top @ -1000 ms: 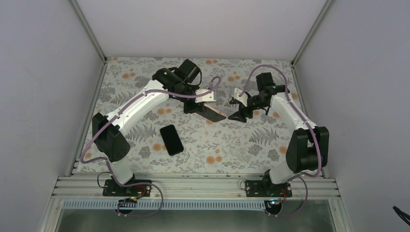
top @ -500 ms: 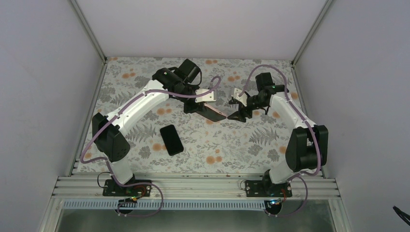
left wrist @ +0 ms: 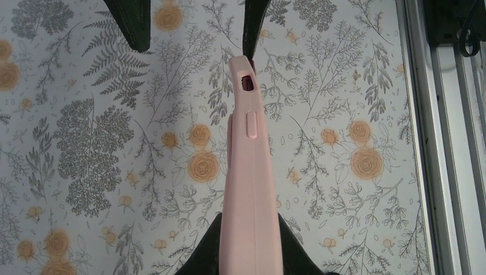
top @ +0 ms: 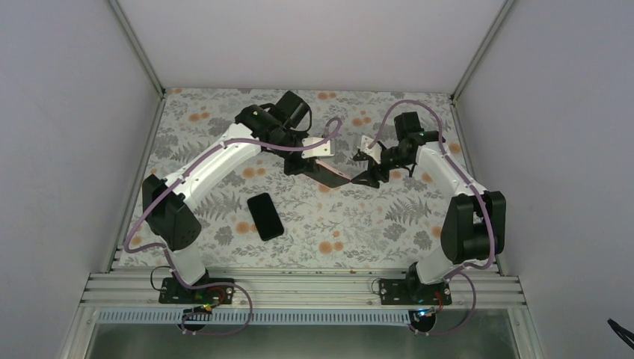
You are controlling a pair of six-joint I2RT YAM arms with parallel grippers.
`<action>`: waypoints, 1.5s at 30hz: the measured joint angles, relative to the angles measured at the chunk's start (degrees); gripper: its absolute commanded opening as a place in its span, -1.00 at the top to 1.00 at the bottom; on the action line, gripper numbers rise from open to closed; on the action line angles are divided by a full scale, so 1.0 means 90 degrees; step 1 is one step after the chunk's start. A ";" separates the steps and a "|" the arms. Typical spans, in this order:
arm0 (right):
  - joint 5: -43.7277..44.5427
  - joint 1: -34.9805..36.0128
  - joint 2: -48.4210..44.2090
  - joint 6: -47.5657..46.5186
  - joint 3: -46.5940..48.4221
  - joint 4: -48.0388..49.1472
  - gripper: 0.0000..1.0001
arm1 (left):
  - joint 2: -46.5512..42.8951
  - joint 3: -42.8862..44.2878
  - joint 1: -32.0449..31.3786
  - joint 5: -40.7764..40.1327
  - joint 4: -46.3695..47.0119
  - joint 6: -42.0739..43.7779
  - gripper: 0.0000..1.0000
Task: Take the phone out of the phone case
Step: Remove the phone case from the phone.
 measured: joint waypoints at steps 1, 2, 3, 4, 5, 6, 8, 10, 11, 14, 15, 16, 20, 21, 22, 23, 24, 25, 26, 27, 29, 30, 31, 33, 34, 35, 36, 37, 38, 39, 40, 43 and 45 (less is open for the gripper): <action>0.0000 0.0000 0.0000 0.0017 0.0000 0.0017 -0.62 | 0.0000 0.0000 0.0000 0.0000 0.0005 0.0000 0.95; 0.0000 0.0000 0.0000 0.0036 0.0000 0.0034 -0.62 | 0.0000 0.0000 0.0005 -0.0005 0.0012 0.0000 0.95; 0.0002 0.0000 0.0000 0.0056 0.0000 0.0061 -0.62 | 0.0000 0.0000 0.0007 -0.0007 0.0019 0.0000 0.95; 0.0007 0.0000 0.0000 0.0090 0.0000 0.0095 -0.62 | 0.0000 0.0000 0.0012 -0.0015 0.0032 0.0000 0.95; 0.0012 0.0000 0.0000 0.0136 0.0000 0.0146 -0.62 | 0.0000 0.0000 0.0015 -0.0027 0.0041 -0.0002 0.95; 0.0022 0.0000 0.0000 0.0172 0.0000 0.0194 -0.62 | 0.0000 0.0000 0.0019 -0.0036 0.0051 -0.0002 0.95; 0.0058 0.0002 0.0000 0.0316 0.0000 0.0335 -0.63 | 0.0000 0.0000 0.0039 -0.0058 0.0085 -0.0002 0.95; 0.0129 0.0010 0.0000 0.0459 0.0000 0.0488 -0.64 | 0.0002 0.0000 0.0051 -0.0097 0.0117 0.0000 0.95; 0.0175 0.0034 0.0000 0.0517 0.0000 0.0561 -0.64 | 0.0010 0.0000 0.0056 -0.0104 0.0129 -0.0002 0.95; 0.0291 0.0034 0.0000 0.0687 0.0005 0.0685 -0.64 | 0.0032 0.0000 0.0073 -0.0114 0.0180 -0.0002 0.95; 0.0323 0.0034 0.0000 0.0738 0.0019 0.0712 -0.64 | 0.0036 0.0000 0.0080 -0.0117 0.0206 -0.0002 0.95; 0.0350 0.0034 0.0000 0.0777 0.0034 0.0741 -0.64 | 0.0041 0.0000 0.0085 -0.0114 0.0223 -0.0002 0.95; 0.0449 0.0039 0.0000 0.0937 0.0061 0.0865 -0.64 | 0.0083 0.0012 0.0121 -0.0087 0.0299 -0.0005 0.95; 0.0476 0.0041 0.0000 0.0964 0.0061 0.0886 -0.64 | 0.0097 0.0012 0.0131 -0.0075 0.0313 -0.0005 0.95; 0.0498 0.0046 0.0000 0.0993 0.0061 0.0911 -0.64 | 0.0107 0.0012 0.0136 -0.0061 0.0328 -0.0005 0.95; 0.0520 0.0063 0.0000 0.1022 0.0061 0.0935 -0.64 | 0.0121 0.0012 0.0141 -0.0041 0.0335 -0.0005 0.95; 0.0556 0.0078 0.0000 0.1049 0.0061 0.0950 -0.64 | 0.0136 0.0012 0.0146 -0.0024 0.0335 -0.0005 0.95; 0.0583 0.0092 -0.0002 0.1066 0.0061 0.0959 -0.64 | 0.0153 0.0015 0.0155 0.0002 0.0330 -0.0005 0.95; 0.0639 0.0119 -0.0002 0.1100 0.0061 0.0976 -0.64 | 0.0180 0.0036 0.0170 0.0029 0.0316 -0.0005 0.95; 0.0690 0.0143 -0.0002 0.1129 0.0061 0.0986 -0.64 | 0.0211 0.0068 0.0185 0.0063 0.0296 -0.0002 0.95; 0.0835 0.0206 -0.0024 0.1219 0.0061 0.1039 -0.65 | 0.0304 0.0172 0.0223 0.0168 0.0194 0.0000 0.95; 0.0894 0.0240 -0.0036 0.1260 0.0058 0.1069 -0.65 | 0.0352 0.0236 0.0245 0.0231 0.0131 0.0000 0.95; 0.0959 0.0262 -0.0049 0.1297 0.0058 0.1103 -0.65 | 0.0410 0.0333 0.0265 0.0291 0.0039 0.0000 0.95; 0.1052 0.0330 -0.0073 0.1350 0.0058 0.1146 -0.67 | 0.0486 0.0500 0.0296 0.0335 -0.0112 0.0002 0.95; 0.1052 0.0362 -0.0078 0.1377 0.0058 0.1163 -0.68 | 0.0498 0.0551 0.0306 0.0345 -0.0175 0.0000 0.95; 0.1032 0.0376 -0.0080 0.1387 0.0058 0.1168 -0.69 | 0.0498 0.0600 0.0318 0.0350 -0.0253 0.0000 0.95; 0.0998 0.0393 -0.0083 0.1384 0.0058 0.1166 -0.70 | 0.0498 0.0624 0.0323 0.0350 -0.0304 0.0000 0.95; 0.0957 0.0408 -0.0083 0.1360 0.0058 0.1154 -0.70 | 0.0498 0.0648 0.0325 0.0352 -0.0367 0.0002 0.95; 0.0860 0.0415 -0.0083 0.1324 0.0058 0.1105 -0.70 | 0.0498 0.0661 0.0325 0.0374 -0.0401 0.0002 0.95; 0.0755 0.0420 -0.0083 0.1260 0.0063 0.1052 -0.70 | 0.0498 0.0663 0.0323 0.0440 -0.0415 0.0012 0.95; 0.0665 0.0425 -0.0083 0.1202 0.0073 0.0991 -0.70 | 0.0498 0.0663 0.0321 0.0498 -0.0444 0.0017 0.95; 0.0435 0.0452 -0.0083 0.0993 0.0083 0.0806 -0.69 | 0.0498 0.0663 0.0316 0.0648 -0.0542 0.0027 0.95; 0.0352 0.0454 -0.0083 0.0923 0.0083 0.0770 -0.69 | 0.0498 0.0661 0.0316 0.0704 -0.0573 0.0027 0.95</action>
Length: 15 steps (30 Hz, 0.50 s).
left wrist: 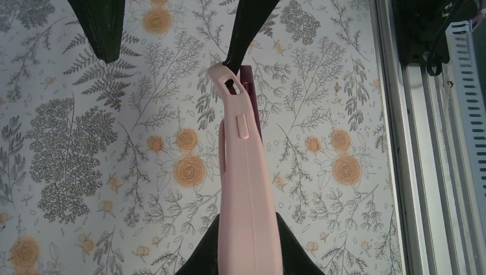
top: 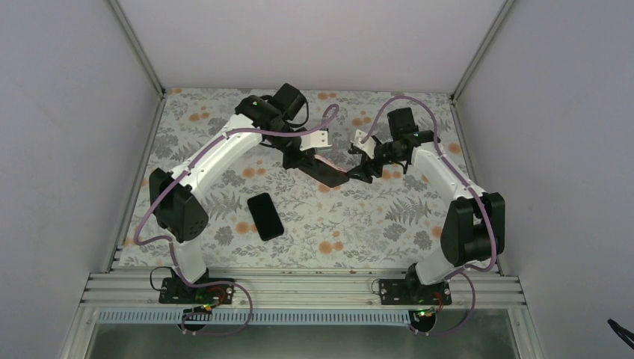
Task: Take the phone out of the phone case
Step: Remove the phone case from the phone.
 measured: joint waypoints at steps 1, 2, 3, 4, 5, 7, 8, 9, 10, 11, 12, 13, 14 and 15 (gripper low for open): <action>-0.0029 -0.0002 0.0000 -0.0005 0.0000 0.0000 -0.69 | 0.0000 0.0000 0.0000 0.0012 -0.0007 0.0000 0.95; -0.0058 0.0000 0.0000 -0.0017 0.0000 0.0000 -0.69 | 0.0000 0.0000 0.0000 0.0022 -0.0010 0.0000 0.95; -0.0087 0.0000 0.0000 -0.0032 0.0000 -0.0005 -0.70 | 0.0000 0.0000 0.0000 0.0032 -0.0010 -0.0002 0.95; -0.0136 -0.0002 0.0002 -0.0061 0.0002 -0.0024 -0.70 | 0.0000 0.0000 0.0000 0.0053 -0.0010 0.0000 0.95; -0.0192 -0.0002 0.0010 -0.0109 0.0017 -0.0085 -0.70 | 0.0000 0.0000 0.0000 0.0080 -0.0027 0.0002 0.95; -0.0357 0.0000 0.0136 -0.0359 0.0214 -0.0437 -0.70 | 0.0000 0.0000 -0.0005 0.0148 -0.0068 0.0005 0.95; -0.0444 0.0002 0.0260 -0.0544 0.0401 -0.0712 -0.69 | -0.0002 0.0000 -0.0007 0.0172 -0.0066 0.0005 0.95; -0.0532 0.0007 0.0391 -0.0748 0.0590 -0.0979 -0.69 | -0.0002 0.0000 -0.0007 0.0187 -0.0061 0.0005 0.95; -0.0612 0.0029 0.0532 -0.0979 0.0789 -0.1275 -0.67 | -0.0007 -0.0005 -0.0012 0.0204 -0.0056 0.0002 0.95; -0.0699 0.0056 0.0675 -0.1207 0.0979 -0.1535 -0.66 | -0.0019 -0.0019 -0.0022 0.0209 -0.0056 -0.0002 0.95; -0.0777 0.0100 0.0806 -0.1394 0.1122 -0.1744 -0.64 | -0.0036 -0.0036 -0.0039 0.0197 -0.0061 -0.0002 0.95; -0.0848 0.0158 0.0901 -0.1554 0.1205 -0.1919 -0.62 | -0.0058 -0.0068 -0.0063 0.0180 -0.0078 -0.0005 0.95; -0.0886 0.0214 0.0959 -0.1685 0.1243 -0.2057 -0.62 | -0.0073 -0.0095 -0.0083 0.0170 -0.0129 -0.0007 0.95; -0.0916 0.0270 0.0988 -0.1783 0.1251 -0.2161 -0.61 | -0.0073 -0.0104 -0.0102 0.0175 -0.0197 -0.0007 0.95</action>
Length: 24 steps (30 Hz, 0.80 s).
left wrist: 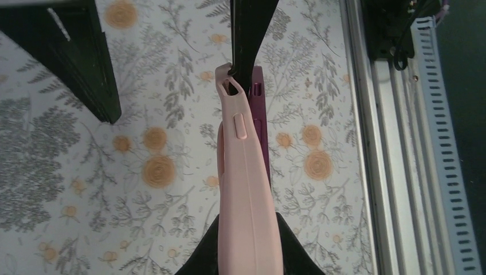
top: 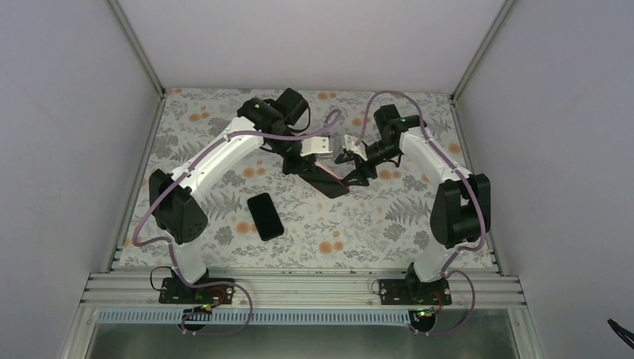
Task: Take the phone out of the phone case
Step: Remove the phone case from the phone.
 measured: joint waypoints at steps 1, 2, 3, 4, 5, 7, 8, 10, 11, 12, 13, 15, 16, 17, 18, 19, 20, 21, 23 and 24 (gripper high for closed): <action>-0.0022 0.0078 0.0019 -0.0063 0.0000 -0.0095 -0.60 | 0.0000 -0.0007 -0.0015 0.0000 -0.0036 0.0000 0.95; -0.0032 0.0134 0.0024 -0.0109 0.0000 -0.0136 -0.59 | 0.0000 -0.0010 -0.0046 0.0000 -0.0097 0.0000 0.95; -0.0034 0.0202 0.0029 -0.0148 0.0005 -0.0189 -0.58 | 0.0000 -0.0010 -0.0073 -0.0007 -0.0134 0.0000 0.95; -0.0044 0.0248 0.0029 -0.0172 0.0010 -0.0248 -0.57 | -0.0010 -0.0010 -0.0097 0.0000 -0.0172 0.0000 0.95; -0.0049 0.0284 0.0029 -0.0197 0.0015 -0.0282 -0.56 | -0.0012 -0.0007 -0.0104 -0.0002 -0.0202 -0.0002 0.95; -0.0073 0.0316 0.0029 -0.0243 0.0024 -0.0381 -0.49 | -0.0019 0.0010 -0.0109 0.0012 -0.0250 -0.0019 0.95; -0.0109 0.0316 0.0029 -0.0277 0.0029 -0.0430 -0.44 | -0.0019 0.0022 -0.0100 0.0019 -0.0257 -0.0034 0.95; -0.0146 0.0316 0.0029 -0.0357 0.0056 -0.0503 -0.32 | -0.0019 0.0029 -0.0066 0.0041 -0.0248 -0.0080 0.95; -0.0160 0.0316 0.0029 -0.0398 0.0066 -0.0551 -0.27 | -0.0022 0.0029 -0.0061 0.0051 -0.0243 -0.0109 0.95; -0.0175 0.0316 0.0029 -0.0432 0.0070 -0.0576 -0.19 | -0.0024 0.0029 -0.0056 0.0049 -0.0226 -0.0148 0.95; -0.0185 0.0316 0.0029 -0.0435 0.0070 -0.0602 -0.11 | -0.0024 0.0029 -0.0051 0.0039 -0.0199 -0.0168 0.95; -0.0194 0.0316 0.0029 -0.0435 0.0073 -0.0634 0.11 | -0.0024 0.0029 -0.0046 0.0007 -0.0158 -0.0192 0.95; -0.0197 0.0316 0.0032 -0.0418 0.0075 -0.0646 0.22 | -0.0024 0.0029 -0.0044 -0.0022 -0.0131 -0.0202 0.96; -0.0199 0.0316 0.0034 -0.0389 0.0078 -0.0665 0.33 | -0.0024 0.0029 -0.0039 -0.0051 -0.0087 -0.0211 0.96; -0.0204 0.0316 0.0034 -0.0384 0.0083 -0.0668 0.43 | -0.0024 0.0029 -0.0034 -0.0063 -0.0066 -0.0214 0.95; -0.0209 0.0316 0.0034 -0.0357 0.0085 -0.0685 0.56 | -0.0024 0.0029 -0.0034 -0.0109 -0.0029 -0.0211 0.95; -0.0221 0.0316 0.0034 -0.0350 0.0085 -0.0695 0.78 | -0.0024 0.0029 -0.0029 -0.0155 -0.0002 -0.0211 0.95; -0.0240 0.0316 0.0034 -0.0323 0.0083 -0.0714 0.88 | -0.0024 0.0036 -0.0022 -0.0197 0.0007 -0.0214 0.95; -0.0299 0.0316 0.0032 -0.0306 0.0073 -0.0741 0.93 | -0.0019 0.0083 -0.0005 -0.0248 0.0010 -0.0216 0.95; -0.0333 0.0316 0.0022 -0.0270 0.0070 -0.0733 0.93 | -0.0010 0.0141 0.0000 -0.0282 -0.0034 -0.0221 0.94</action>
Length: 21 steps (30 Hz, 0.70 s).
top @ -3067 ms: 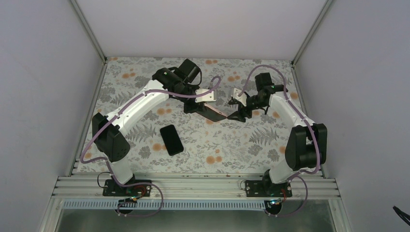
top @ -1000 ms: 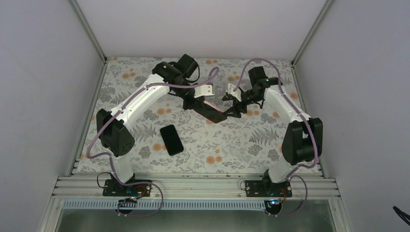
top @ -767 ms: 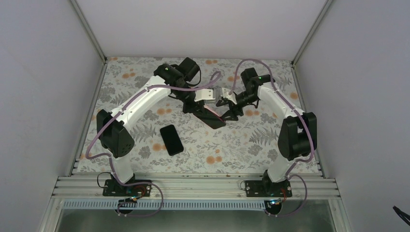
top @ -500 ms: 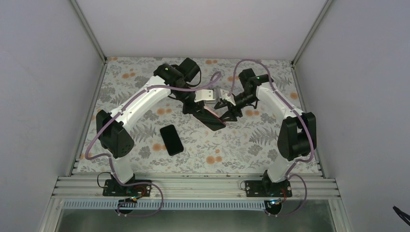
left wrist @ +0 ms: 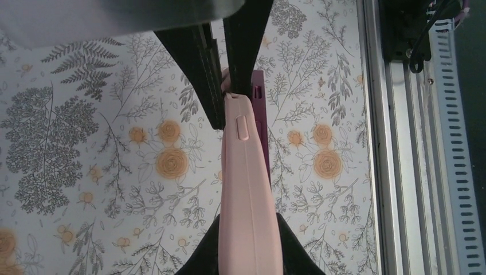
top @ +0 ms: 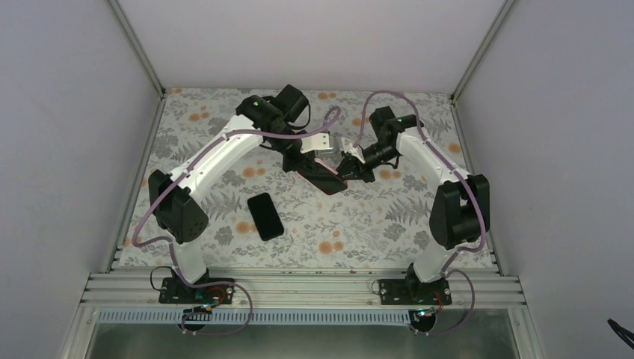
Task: Take the phone out of the phone case
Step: Remove the phone case from the phone.
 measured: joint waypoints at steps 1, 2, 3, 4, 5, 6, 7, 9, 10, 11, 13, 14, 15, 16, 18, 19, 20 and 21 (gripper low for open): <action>-0.0036 0.0000 -0.0015 0.0012 0.0000 0.0012 0.93 | 0.0024 0.0066 0.0002 -0.0019 -0.0066 0.0000 0.89; -0.0066 0.0000 -0.0032 0.0012 0.0000 0.0022 0.93 | 0.0066 0.0185 0.0002 -0.0027 -0.0172 0.0007 0.80; -0.0097 0.0000 -0.0061 0.0012 -0.0005 0.0034 0.93 | 0.0114 0.0308 0.0002 -0.0046 -0.0279 0.0007 0.66; -0.0109 0.0000 -0.0104 0.0036 -0.0015 0.0041 0.93 | 0.0185 0.0474 0.0000 -0.0053 -0.0418 0.0012 0.36; -0.0104 0.0000 -0.0155 0.0063 -0.0015 0.0044 0.93 | 0.0265 0.0656 -0.0005 -0.0053 -0.0559 0.0017 0.09; -0.0109 0.0000 -0.0206 0.0109 -0.0024 0.0017 0.93 | 0.0333 0.0843 -0.0005 -0.0063 -0.0593 0.0063 -0.16; -0.0204 0.0010 -0.0267 0.0187 -0.0041 -0.0017 0.93 | 0.0430 0.1103 0.0000 -0.0063 -0.0498 0.0070 -0.42; -0.0325 0.0032 -0.0437 0.0415 -0.0097 -0.0015 0.93 | 0.0503 0.1411 0.0007 -0.0063 -0.0403 0.0109 -0.86; -0.0364 0.0019 -0.0517 0.0534 -0.0121 0.0005 0.93 | 0.0483 0.1496 0.0007 -0.0068 -0.0347 0.0100 -0.97; -0.0418 -0.0005 -0.0619 0.0665 -0.0143 0.0032 0.93 | 0.0437 0.1537 0.0005 -0.0070 -0.0294 0.0136 -1.00; -0.0486 -0.0075 -0.0869 0.1042 -0.0204 0.0233 0.93 | 0.0260 0.1547 0.0000 -0.0204 -0.0049 0.0114 -1.00; -0.0491 -0.0121 -0.1015 0.1333 -0.0231 0.0425 0.93 | 0.0134 0.1540 0.0000 -0.0325 0.0102 0.0119 -1.00; -0.0478 -0.0158 -0.1120 0.1571 -0.0253 0.0634 0.93 | -0.0010 0.1503 0.0000 -0.0452 0.0260 0.0117 -1.00; -0.0457 -0.0199 -0.1241 0.1875 -0.0291 0.0923 0.93 | -0.0194 0.1430 0.0002 -0.0631 0.0466 0.0119 -1.00; -0.0367 -0.0274 -0.1457 0.2696 -0.0355 0.1615 0.93 | -0.0738 0.1061 0.0010 -0.1061 0.1059 0.0114 -1.00; -0.0282 -0.0308 -0.1528 0.3196 -0.0362 0.2023 0.93 | -0.1103 0.0777 0.0017 -0.1304 0.1464 0.0102 -1.00; -0.0192 -0.0316 -0.1557 0.3645 -0.0359 0.2426 0.93 | -0.1455 0.0474 0.0019 -0.1523 0.1906 0.0090 -1.00; -0.0100 -0.0328 -0.1559 0.4082 -0.0350 0.2822 0.93 | -0.1802 0.0126 0.0017 -0.1761 0.2407 0.0078 -1.00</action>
